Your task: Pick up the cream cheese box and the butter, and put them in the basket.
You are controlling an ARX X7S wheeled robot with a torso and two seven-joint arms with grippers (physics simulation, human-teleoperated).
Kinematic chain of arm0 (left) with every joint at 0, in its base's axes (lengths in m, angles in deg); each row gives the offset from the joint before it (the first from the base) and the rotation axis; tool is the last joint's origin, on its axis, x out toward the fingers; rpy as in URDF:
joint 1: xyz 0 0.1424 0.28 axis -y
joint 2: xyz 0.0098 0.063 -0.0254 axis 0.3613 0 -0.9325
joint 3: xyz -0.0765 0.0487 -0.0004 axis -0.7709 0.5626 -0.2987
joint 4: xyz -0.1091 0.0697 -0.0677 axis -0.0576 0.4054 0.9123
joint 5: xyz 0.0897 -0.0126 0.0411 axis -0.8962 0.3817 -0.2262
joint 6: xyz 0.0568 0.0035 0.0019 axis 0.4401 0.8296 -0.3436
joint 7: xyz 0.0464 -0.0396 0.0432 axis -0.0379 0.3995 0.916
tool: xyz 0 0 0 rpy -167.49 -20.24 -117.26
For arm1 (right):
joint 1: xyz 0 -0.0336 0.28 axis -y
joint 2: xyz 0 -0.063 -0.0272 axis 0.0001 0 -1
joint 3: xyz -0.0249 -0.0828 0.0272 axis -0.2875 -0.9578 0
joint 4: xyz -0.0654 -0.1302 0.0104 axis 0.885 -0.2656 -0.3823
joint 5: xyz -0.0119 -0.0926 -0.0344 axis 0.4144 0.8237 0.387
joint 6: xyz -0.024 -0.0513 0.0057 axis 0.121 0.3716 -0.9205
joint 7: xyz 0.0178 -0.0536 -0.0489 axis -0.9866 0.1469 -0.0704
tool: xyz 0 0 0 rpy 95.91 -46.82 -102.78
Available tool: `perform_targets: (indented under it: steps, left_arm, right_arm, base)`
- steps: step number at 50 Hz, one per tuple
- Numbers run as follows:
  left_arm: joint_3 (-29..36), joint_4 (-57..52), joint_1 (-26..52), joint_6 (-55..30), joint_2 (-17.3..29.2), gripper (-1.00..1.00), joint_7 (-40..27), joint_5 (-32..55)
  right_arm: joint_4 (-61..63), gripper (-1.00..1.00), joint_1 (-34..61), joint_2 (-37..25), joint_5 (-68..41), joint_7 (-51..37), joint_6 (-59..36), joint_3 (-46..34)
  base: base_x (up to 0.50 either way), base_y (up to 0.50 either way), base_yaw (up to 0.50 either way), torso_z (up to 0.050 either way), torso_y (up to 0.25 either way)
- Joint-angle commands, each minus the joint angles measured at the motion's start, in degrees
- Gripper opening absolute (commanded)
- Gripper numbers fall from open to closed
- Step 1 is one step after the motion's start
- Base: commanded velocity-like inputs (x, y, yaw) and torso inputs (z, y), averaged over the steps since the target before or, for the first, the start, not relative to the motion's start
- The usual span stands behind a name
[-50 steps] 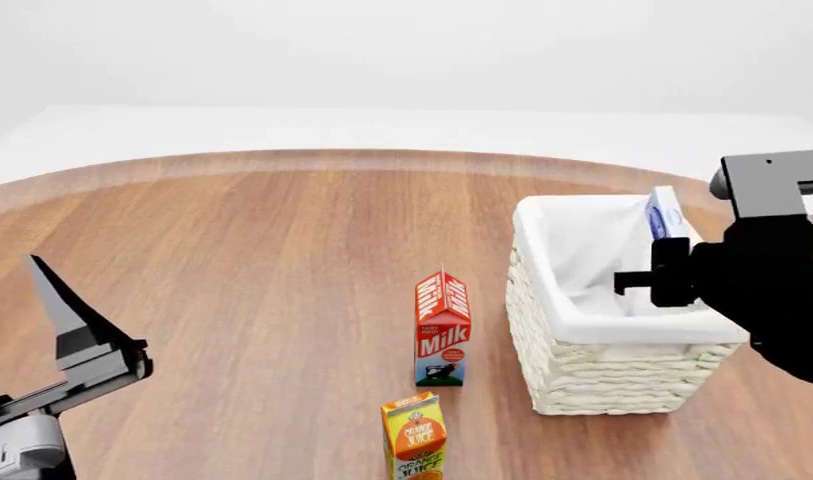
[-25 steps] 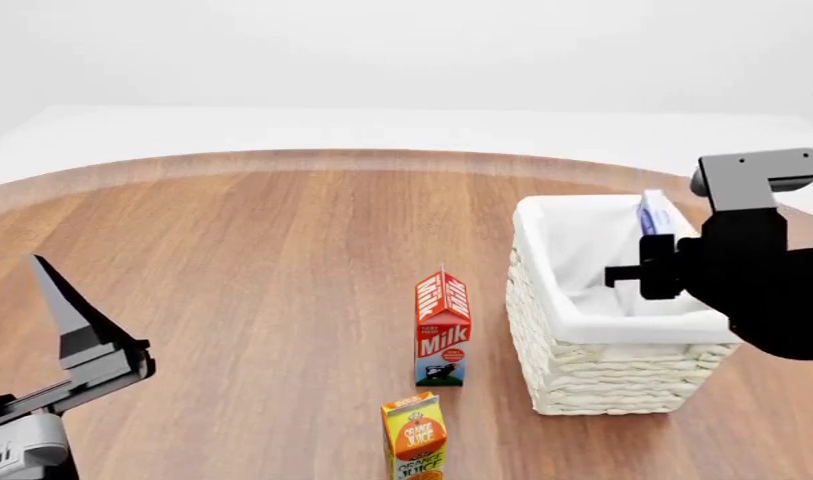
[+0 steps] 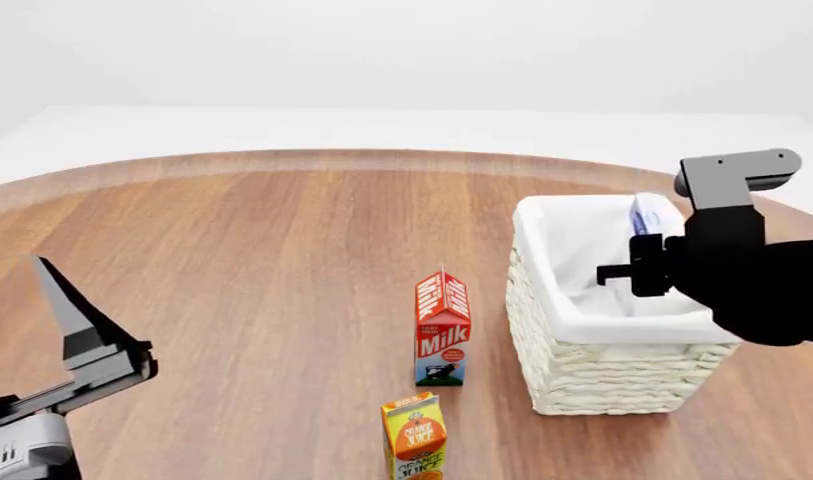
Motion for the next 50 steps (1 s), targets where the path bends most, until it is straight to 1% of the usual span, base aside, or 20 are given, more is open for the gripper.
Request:
perform_targets:
  steps: [1, 29, 30, 50]
  left_arm:
    - [-1.58, -0.53, -0.28, -0.37, -1.23, 1.00, 1.24, -0.23]
    - [-1.22, -0.18, -0.32, -0.06, -1.01, 1.00, 0.89, -0.28]
    - [-1.22, -0.18, -0.32, -0.06, -1.01, 1.00, 0.89, -0.28]
    - [-1.09, -0.42, -0.20, -0.30, -0.77, 1.00, 0.64, -0.09]
  right_arm:
    - [-0.18, -1.00, 0.56, 2.29, 3.69, 3.00, 0.33, 0.37]
    - [-3.27, -1.00, 0.19, 2.77, 6.95, 5.25, 1.70, -2.06]
    - [-3.30, 1.00, 0.30, 2.78, 7.06, 5.39, 1.70, -2.17]
    - [-1.58, 1.00, 0.86, 2.37, 7.01, 5.40, 1.16, -2.58]
  base:
    - [0.00, 0.00, 0.00, 0.000, 0.000]
    - [0.00, 0.00, 0.00, 0.000, 0.000]
    - [0.00, 0.00, 0.00, 0.000, 0.000]
    - [0.00, 0.00, 0.00, 0.000, 0.000]
